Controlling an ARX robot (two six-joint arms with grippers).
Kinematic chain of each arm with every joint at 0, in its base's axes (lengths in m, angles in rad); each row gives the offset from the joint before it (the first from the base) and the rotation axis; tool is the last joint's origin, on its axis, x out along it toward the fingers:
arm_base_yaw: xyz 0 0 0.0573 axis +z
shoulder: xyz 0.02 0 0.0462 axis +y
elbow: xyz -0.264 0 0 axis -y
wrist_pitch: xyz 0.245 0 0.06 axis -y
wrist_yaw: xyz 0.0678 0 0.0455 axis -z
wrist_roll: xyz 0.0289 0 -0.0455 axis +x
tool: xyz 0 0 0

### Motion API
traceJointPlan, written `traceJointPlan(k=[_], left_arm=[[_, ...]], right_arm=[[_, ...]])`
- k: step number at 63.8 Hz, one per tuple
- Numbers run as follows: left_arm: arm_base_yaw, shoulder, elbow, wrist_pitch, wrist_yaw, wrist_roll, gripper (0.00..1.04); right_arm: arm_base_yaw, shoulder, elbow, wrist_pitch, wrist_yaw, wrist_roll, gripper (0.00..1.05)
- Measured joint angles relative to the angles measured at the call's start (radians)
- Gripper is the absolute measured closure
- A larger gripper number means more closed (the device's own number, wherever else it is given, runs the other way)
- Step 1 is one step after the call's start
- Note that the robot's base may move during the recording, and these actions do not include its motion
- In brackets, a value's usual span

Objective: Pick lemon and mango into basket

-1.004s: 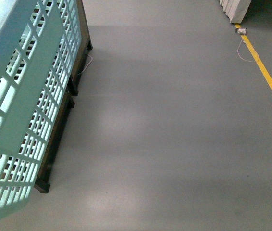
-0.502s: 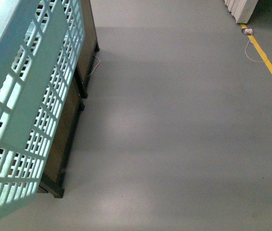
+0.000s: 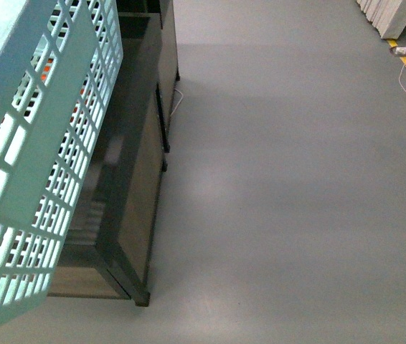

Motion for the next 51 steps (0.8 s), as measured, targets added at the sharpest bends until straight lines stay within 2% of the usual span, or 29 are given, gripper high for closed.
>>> traceJointPlan(k=[51], left_arm=[[0.0,0.0,0.0,0.0,0.002,0.0,0.91]], right_arm=[[0.0,-0.001,0.0,0.0,0.0,0.0,0.09]])
